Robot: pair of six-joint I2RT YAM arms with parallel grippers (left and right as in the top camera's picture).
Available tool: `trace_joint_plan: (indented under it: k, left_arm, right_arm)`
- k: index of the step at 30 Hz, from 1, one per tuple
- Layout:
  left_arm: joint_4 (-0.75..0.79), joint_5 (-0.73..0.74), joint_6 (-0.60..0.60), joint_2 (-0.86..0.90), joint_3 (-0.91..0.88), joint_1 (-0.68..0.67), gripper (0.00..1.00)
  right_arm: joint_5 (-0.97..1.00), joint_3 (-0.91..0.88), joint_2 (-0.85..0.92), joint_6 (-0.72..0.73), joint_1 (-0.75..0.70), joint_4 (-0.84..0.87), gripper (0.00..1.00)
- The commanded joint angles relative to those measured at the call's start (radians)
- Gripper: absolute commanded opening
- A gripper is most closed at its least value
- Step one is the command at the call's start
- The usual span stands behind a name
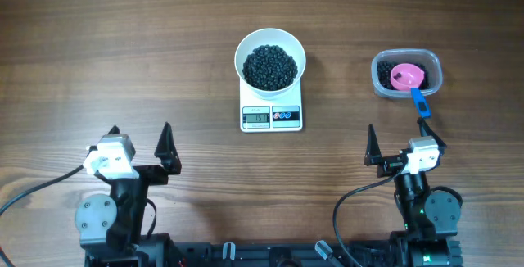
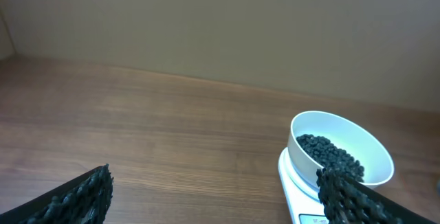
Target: Scoop item into bowl and weigh 150g on scale
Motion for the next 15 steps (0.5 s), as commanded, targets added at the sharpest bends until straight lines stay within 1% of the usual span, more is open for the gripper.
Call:
trace_joint_plan:
  k: [1, 9, 15]
  left_arm:
    - [0.023, 0.015, -0.054, -0.040, -0.041, 0.008, 1.00]
    - [0.040, 0.015, -0.054, -0.177, -0.104, 0.008, 1.00]
    - [0.068, 0.015, -0.054, -0.178, -0.123, 0.008, 1.00]
  right_arm:
    - [0.013, -0.001, -0.012, -0.011, 0.006, 0.002, 1.00]
    - [0.013, -0.001, -0.012, -0.011, 0.006, 0.002, 1.00]
    - [0.013, -0.001, -0.012, -0.011, 0.006, 0.001, 1.00]
